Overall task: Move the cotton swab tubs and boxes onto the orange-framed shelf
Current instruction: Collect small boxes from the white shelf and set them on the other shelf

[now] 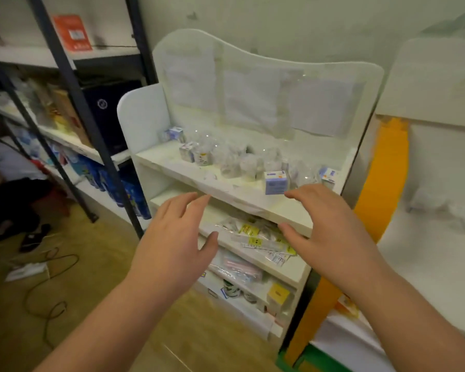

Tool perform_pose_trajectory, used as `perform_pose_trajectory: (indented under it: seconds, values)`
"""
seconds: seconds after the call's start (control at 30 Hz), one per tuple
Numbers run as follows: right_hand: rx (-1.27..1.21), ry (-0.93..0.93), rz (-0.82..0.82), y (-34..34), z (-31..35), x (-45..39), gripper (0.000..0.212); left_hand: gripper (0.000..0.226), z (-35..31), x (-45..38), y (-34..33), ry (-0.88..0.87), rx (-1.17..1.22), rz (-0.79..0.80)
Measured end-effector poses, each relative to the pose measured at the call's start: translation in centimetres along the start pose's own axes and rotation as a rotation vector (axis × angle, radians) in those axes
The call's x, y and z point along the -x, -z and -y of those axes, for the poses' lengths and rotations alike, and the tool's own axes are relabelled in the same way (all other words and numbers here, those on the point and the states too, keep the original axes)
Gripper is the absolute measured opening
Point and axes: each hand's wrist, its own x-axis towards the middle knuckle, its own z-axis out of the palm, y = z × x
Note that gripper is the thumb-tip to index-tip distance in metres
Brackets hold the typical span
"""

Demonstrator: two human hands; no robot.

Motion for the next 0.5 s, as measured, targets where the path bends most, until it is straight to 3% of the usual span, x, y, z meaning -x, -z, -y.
perform_pose_trajectory:
  seconds: [0.5]
  values:
    - [-0.089,0.07,0.052,-14.0,3.1,-20.0,0.047,0.065,14.9,-13.9,-3.8,0.165,-0.174,-0.002]
